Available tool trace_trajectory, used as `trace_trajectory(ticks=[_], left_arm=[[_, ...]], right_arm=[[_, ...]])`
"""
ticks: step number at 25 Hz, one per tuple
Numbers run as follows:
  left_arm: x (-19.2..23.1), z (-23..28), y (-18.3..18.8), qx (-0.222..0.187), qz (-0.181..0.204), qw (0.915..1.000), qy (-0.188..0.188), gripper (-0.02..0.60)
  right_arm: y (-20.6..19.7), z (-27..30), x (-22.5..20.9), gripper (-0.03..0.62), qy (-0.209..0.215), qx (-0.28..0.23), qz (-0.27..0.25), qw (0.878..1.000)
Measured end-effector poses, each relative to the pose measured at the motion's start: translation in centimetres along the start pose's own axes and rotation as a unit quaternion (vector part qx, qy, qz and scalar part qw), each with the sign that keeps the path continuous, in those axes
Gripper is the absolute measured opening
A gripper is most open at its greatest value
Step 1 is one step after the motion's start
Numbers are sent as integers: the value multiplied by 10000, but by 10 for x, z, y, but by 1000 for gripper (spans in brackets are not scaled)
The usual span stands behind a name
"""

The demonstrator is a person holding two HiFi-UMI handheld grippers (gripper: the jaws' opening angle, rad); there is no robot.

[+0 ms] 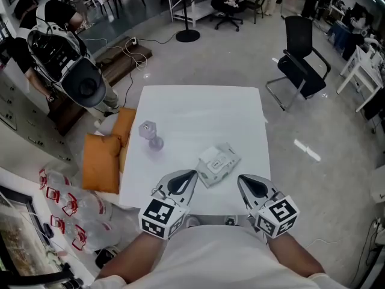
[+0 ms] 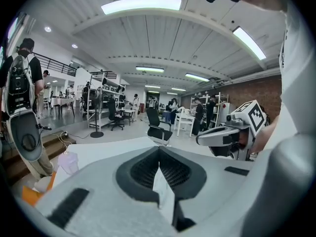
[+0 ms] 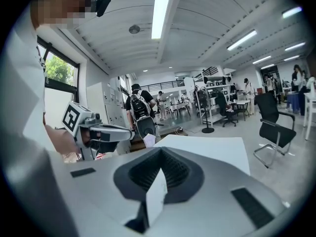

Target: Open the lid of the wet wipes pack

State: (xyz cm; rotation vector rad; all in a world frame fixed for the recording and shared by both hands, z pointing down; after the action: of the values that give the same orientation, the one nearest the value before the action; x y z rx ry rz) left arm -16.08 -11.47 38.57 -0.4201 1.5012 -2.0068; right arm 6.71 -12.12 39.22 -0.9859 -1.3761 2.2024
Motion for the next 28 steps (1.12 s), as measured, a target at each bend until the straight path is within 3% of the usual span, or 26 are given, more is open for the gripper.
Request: trace_trajectory(ticks=[28], left_arm=[[-2, 9, 2, 30, 54, 10000, -73, 5]], right_arm=[[-2, 4, -3, 5, -18, 91, 12, 10000]])
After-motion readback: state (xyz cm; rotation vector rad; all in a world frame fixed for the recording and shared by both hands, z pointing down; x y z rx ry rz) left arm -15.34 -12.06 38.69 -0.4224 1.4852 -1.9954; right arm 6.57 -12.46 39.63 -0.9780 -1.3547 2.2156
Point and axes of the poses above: the fingertips, and each gripper's own axes: z forward along the fingers, x to its left, y out of its top, the point moved 8 cm from there along -z, backward along the fingers, and after that the axes turned 11 degrees about z, right-handed, at the moved point
